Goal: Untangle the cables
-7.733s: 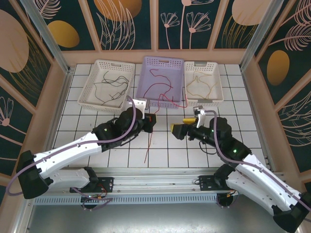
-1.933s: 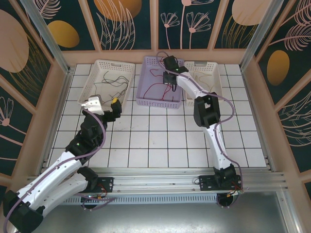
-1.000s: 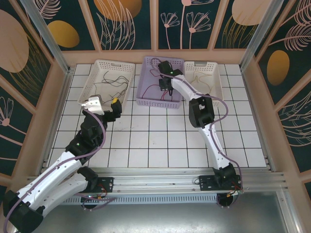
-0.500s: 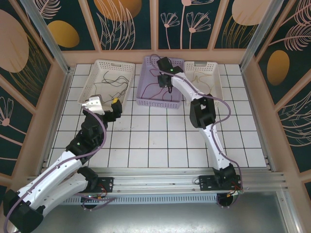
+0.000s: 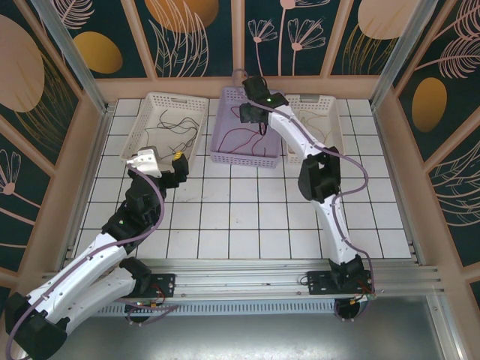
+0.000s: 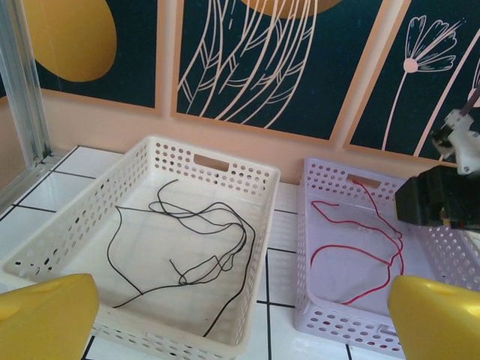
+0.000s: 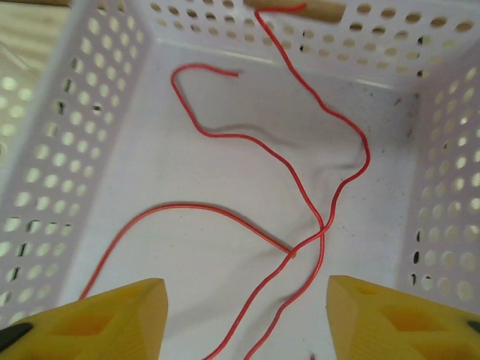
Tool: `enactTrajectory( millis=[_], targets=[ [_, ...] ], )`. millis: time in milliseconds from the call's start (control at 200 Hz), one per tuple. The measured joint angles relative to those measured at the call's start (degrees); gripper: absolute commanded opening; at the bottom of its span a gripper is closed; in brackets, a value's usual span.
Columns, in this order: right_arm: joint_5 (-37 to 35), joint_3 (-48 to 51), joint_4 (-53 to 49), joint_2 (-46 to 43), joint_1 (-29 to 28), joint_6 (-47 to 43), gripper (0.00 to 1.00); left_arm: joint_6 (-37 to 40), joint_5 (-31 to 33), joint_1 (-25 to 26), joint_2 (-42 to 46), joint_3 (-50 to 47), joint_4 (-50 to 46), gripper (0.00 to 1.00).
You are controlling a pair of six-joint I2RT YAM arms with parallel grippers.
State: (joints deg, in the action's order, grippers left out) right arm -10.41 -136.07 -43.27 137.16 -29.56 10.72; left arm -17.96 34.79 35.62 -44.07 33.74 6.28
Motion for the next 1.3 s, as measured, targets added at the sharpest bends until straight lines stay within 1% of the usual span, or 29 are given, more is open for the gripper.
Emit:
enactTrajectory(
  millis=[90,110,225,245,260,345,525,756,1001,1136,1301],
  targets=[
    [-0.1,5.0,2.1,-5.7,-0.6,0.0,0.73,0.2,0.0,0.0,0.0,0.0,0.0,0.98],
    [0.0,5.9,2.7,-7.0,-0.7,-0.4,0.77,0.3,0.0,0.0,0.0,0.0,0.0,0.99],
    [-0.5,9.3,6.0,-13.0,-2.0,-0.7,0.93,0.4,0.0,0.0,0.1,0.0,0.0,0.98],
    [-0.5,10.1,6.7,-13.9,-2.3,-1.3,0.98,0.4,0.0,0.0,0.1,0.0,0.0,0.98],
    [-0.7,10.6,7.3,-14.6,-2.5,-0.9,0.99,0.4,0.0,0.0,0.1,0.0,0.1,0.99],
    [-1.1,15.1,11.0,-18.8,-3.7,-1.9,0.99,0.6,-0.2,0.0,0.3,-0.5,0.5,0.99],
    [-1.7,29.5,19.7,-28.3,-5.7,-3.2,0.99,0.9,-0.5,0.0,0.6,-1.4,1.2,0.98],
    [-1.8,38.8,26.5,-35.7,-6.6,-3.4,0.99,0.8,-1.3,0.0,0.5,-1.7,1.4,0.98],
    [-2.4,55.2,36.4,-52.0,-6.6,-2.8,0.99,0.8,-1.2,0.0,0.4,-3.5,3.5,0.98],
    [-4.2,61.7,38.8,-58.7,-5.6,-1.5,0.99,0.8,-1.0,0.0,0.3,-3.6,4.0,0.98],
    [-8.4,67.8,38.2,-62.4,-1.7,3.1,0.99,0.3,-0.9,0.0,-0.3,-3.6,4.0,0.98]
  ],
)
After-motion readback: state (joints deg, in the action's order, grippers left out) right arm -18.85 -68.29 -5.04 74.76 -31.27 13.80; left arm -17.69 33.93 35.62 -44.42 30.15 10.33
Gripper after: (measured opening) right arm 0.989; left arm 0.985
